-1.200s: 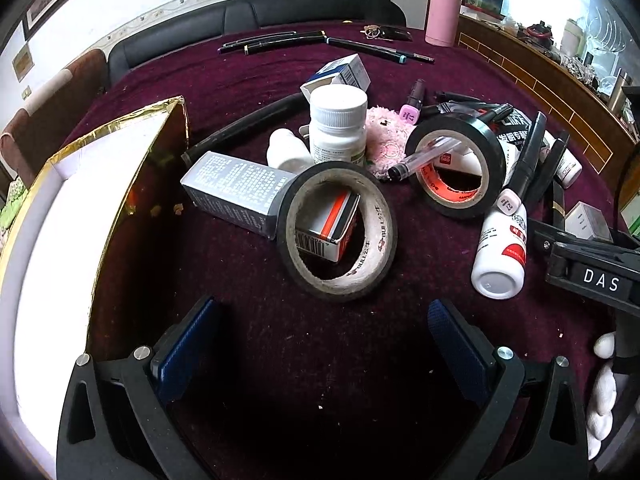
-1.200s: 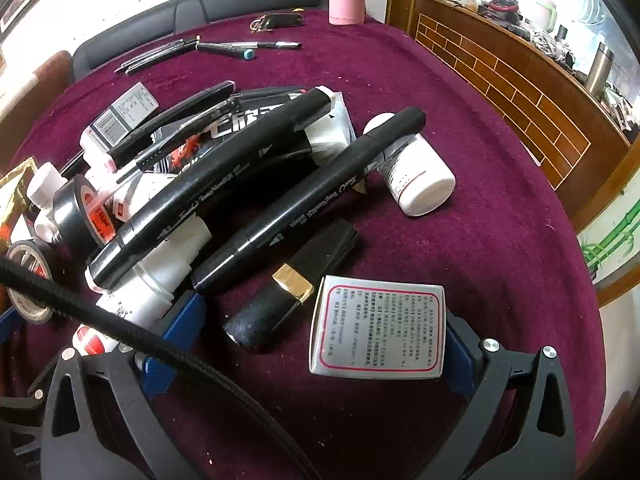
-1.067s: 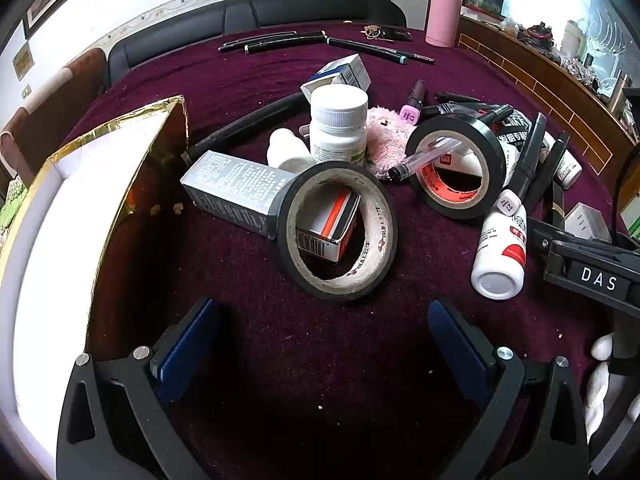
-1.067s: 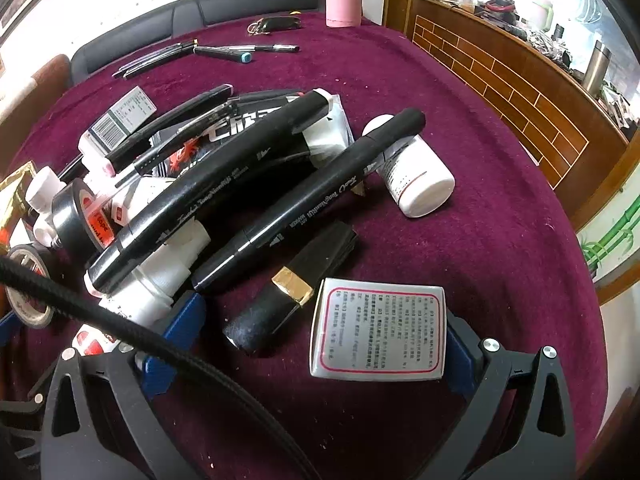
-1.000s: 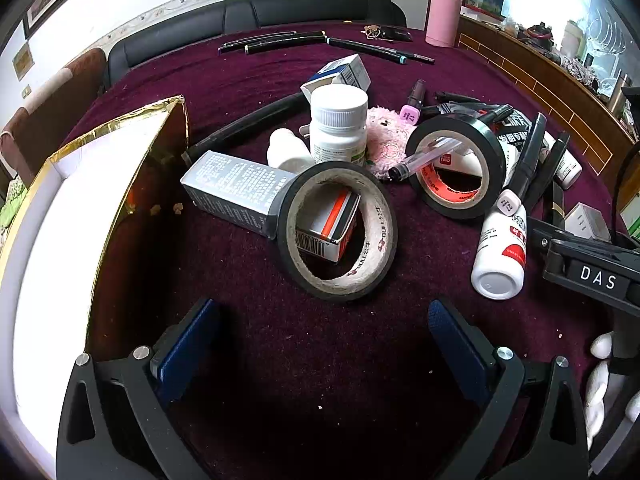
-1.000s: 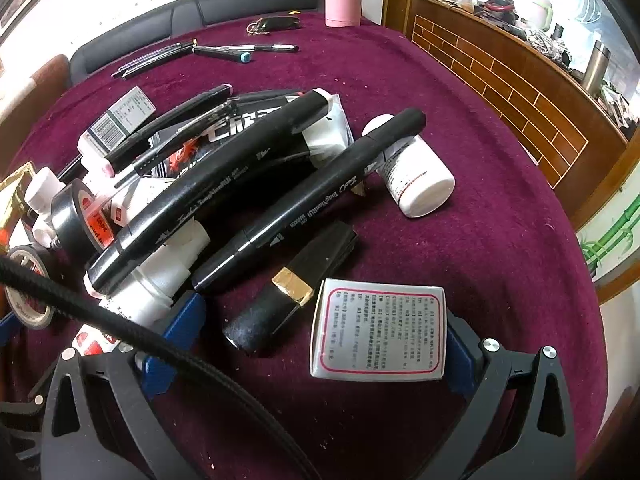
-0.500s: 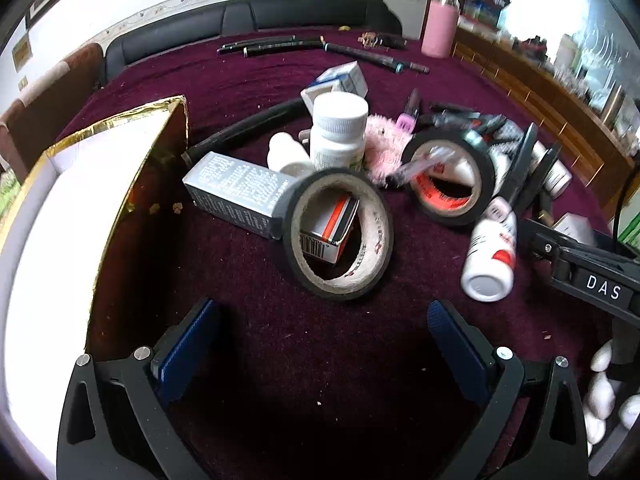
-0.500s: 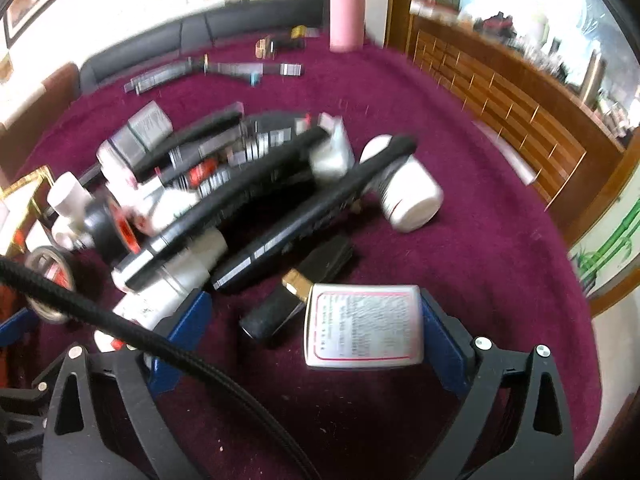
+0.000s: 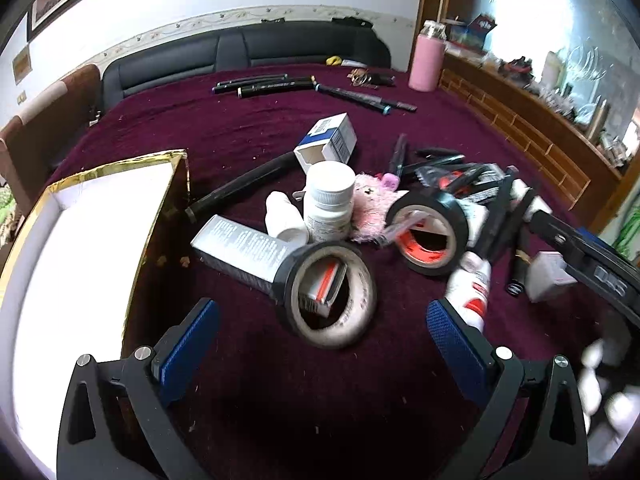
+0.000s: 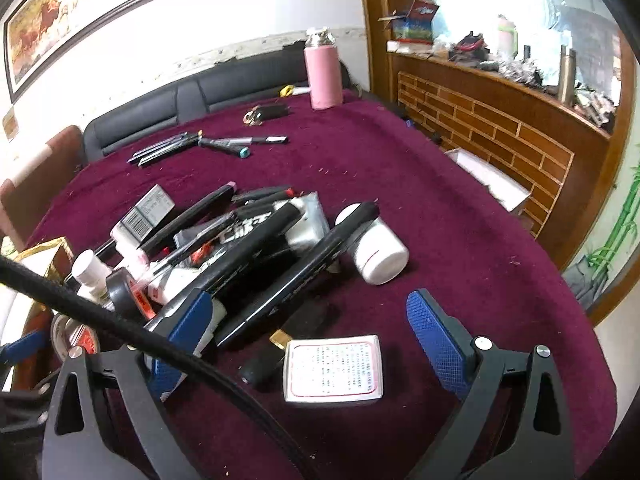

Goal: Organize objects
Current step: 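Lower the left gripper onto the white-core black tape roll, then grasp the white-core tape roll with the left gripper and lift it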

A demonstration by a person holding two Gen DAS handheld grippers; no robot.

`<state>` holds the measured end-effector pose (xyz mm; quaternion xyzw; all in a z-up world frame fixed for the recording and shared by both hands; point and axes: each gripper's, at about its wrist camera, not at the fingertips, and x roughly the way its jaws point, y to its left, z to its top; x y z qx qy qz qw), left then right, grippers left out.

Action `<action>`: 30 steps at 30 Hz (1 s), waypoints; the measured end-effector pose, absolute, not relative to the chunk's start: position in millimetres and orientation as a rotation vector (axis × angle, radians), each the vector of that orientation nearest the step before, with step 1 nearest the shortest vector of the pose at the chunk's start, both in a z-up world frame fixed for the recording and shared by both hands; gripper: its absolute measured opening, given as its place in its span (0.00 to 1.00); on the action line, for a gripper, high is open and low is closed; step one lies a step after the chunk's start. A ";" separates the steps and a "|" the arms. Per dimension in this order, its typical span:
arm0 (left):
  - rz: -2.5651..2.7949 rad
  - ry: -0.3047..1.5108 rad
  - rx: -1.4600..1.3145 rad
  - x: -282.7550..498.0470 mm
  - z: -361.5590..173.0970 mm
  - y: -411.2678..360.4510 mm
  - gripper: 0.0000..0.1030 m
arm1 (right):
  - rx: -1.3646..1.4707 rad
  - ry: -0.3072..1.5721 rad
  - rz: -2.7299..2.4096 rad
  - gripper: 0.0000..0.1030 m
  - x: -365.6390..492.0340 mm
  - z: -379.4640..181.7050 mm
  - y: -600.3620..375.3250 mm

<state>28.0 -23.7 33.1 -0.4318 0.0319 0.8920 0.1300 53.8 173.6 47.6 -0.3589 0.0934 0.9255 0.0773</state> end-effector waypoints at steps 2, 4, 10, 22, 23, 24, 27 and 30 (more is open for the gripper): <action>2.586 0.084 -1.260 19.1 30.7 -20.3 0.82 | -1.083 0.298 2.778 0.96 54.3 46.3 174.2; 2.579 0.076 -1.270 11.4 29.3 -22.6 0.62 | -1.078 0.323 2.782 0.96 54.6 46.3 176.6; 2.508 0.039 -1.302 5.7 23.3 -41.0 0.45 | -1.102 0.360 2.788 0.96 57.9 44.5 179.6; 2.291 -0.110 -1.249 8.1 29.9 -51.1 0.16 | -1.126 0.257 2.782 0.96 56.0 41.7 164.6; 2.300 -0.108 -1.263 7.5 27.5 -50.7 0.15 | -1.126 0.252 2.780 0.96 56.0 41.6 164.3; 2.314 -0.095 -1.278 7.0 24.6 -48.4 0.15 | -1.127 0.248 2.780 0.96 55.5 41.5 164.2; 2.362 -0.108 -1.322 5.4 15.4 -46.4 0.13 | -1.131 0.234 2.775 0.96 54.5 41.0 163.4; 2.416 -0.161 -1.296 6.8 13.3 -45.3 0.13 | -1.132 0.217 2.774 0.96 53.7 40.6 161.7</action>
